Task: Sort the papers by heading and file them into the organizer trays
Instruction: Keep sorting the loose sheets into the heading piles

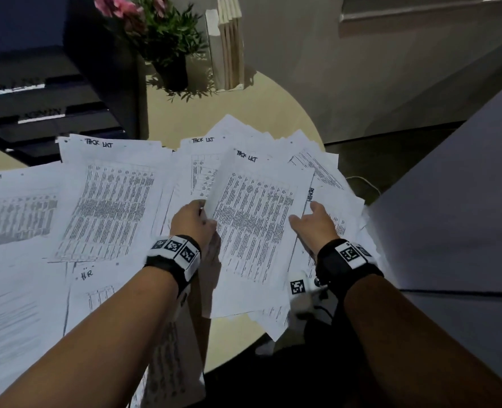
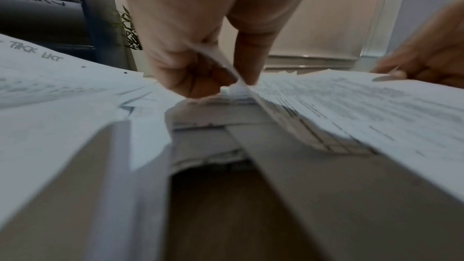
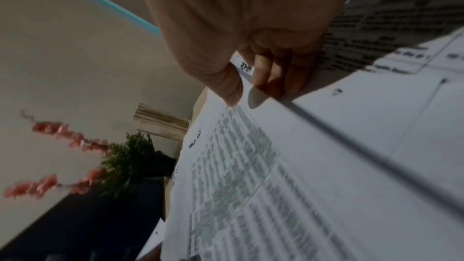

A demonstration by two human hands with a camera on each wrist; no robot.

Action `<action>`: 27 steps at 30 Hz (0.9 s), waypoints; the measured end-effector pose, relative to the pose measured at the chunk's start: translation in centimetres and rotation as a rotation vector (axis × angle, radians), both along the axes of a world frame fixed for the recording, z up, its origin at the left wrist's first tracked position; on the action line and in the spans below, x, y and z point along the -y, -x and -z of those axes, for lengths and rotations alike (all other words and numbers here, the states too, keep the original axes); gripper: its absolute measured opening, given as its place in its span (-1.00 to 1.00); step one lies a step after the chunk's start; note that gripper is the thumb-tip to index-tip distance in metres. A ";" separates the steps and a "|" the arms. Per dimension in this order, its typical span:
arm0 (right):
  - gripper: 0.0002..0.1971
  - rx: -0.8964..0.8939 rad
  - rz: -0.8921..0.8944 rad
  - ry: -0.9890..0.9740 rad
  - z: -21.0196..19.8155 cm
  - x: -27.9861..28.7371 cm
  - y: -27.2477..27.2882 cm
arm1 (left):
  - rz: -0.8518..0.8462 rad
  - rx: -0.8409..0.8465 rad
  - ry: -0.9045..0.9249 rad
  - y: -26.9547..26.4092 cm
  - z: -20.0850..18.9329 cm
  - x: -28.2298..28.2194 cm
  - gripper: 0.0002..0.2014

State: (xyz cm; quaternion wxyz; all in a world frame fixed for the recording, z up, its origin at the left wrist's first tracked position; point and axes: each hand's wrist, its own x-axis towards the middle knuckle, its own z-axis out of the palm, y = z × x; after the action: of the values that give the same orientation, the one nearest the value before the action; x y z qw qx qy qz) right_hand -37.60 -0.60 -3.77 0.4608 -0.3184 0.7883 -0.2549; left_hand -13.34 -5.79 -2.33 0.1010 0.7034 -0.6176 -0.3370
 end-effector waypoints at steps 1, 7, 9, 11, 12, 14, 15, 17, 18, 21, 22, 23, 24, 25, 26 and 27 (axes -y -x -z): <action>-0.62 0.001 -0.001 0.027 0.1 0.2 0.2 | -0.018 -0.074 -0.020 0.3 0.0 -0.3 -0.77; -0.90 -0.035 -0.194 0.200 -2.0 -0.6 1.4 | -0.057 -0.384 -0.101 0.6 -0.7 -1.7 -0.80; -0.93 0.012 -0.331 0.123 -2.3 -1.1 1.2 | -0.089 -0.365 -0.100 -0.2 -0.1 -1.8 -0.73; -0.87 -0.102 -0.404 0.090 -1.8 -1.2 1.3 | -0.124 -0.293 -0.095 -1.3 0.5 -1.9 -0.81; -0.84 -0.209 -0.367 0.091 -1.3 -1.0 1.6 | -0.142 -0.269 -0.089 -1.8 0.8 -1.9 -0.86; -0.68 -0.445 -0.215 0.043 -0.6 -0.5 2.4 | -0.159 -0.284 -0.069 -2.8 0.6 -2.0 -0.88; -0.58 -0.505 -0.142 -0.003 -0.3 -0.4 2.6 | -0.160 -0.295 -0.068 -3.3 0.5 -2.0 -0.85; -0.41 -0.463 -0.070 -0.058 0.1 0.1 2.6 | -0.168 -0.384 -0.084 -4.4 0.1 -1.9 -0.82; -0.37 -0.393 -0.046 -0.053 0.5 0.4 2.4 | -0.166 -0.440 -0.087 -4.9 -0.2 -1.9 -0.80; -0.52 -0.247 0.002 -0.026 1.0 1.5 1.9 | -0.191 -0.631 -0.084 -5.0 -1.6 -1.8 -0.76; -0.67 -0.258 -0.014 -0.008 0.9 1.8 1.8 | -0.183 -0.689 -0.082 -4.6 -2.4 -1.8 -0.73; -0.80 -0.291 -0.040 0.030 0.6 2.0 1.8 | -0.156 -0.715 -0.059 -4.0 -3.2 -1.7 -0.69; -0.87 -0.327 -0.061 0.102 0.1 2.0 2.0 | -0.097 -0.724 -0.007 -3.4 -3.8 -1.6 -0.69; -0.85 -0.354 -0.076 0.203 -0.7 1.9 2.2 | -0.026 -0.718 0.063 -2.9 -4.4 -1.4 -0.71; -0.79 -0.370 -0.091 0.328 -1.9 1.8 2.3 | 0.085 -0.625 0.146 -2.5 -4.6 -1.0 -0.74; -0.72 -0.368 -0.122 0.452 -3.4 1.5 2.4 | 0.225 -0.445 0.266 -2.2 -4.9 -0.6 -0.79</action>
State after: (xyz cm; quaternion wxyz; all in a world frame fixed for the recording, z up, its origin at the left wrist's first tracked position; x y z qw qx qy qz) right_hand -39.99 -2.15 -0.41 0.2421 -0.5005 0.7612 -0.3339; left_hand -11.18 -5.22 2.55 0.2875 0.5195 -0.6934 -0.4084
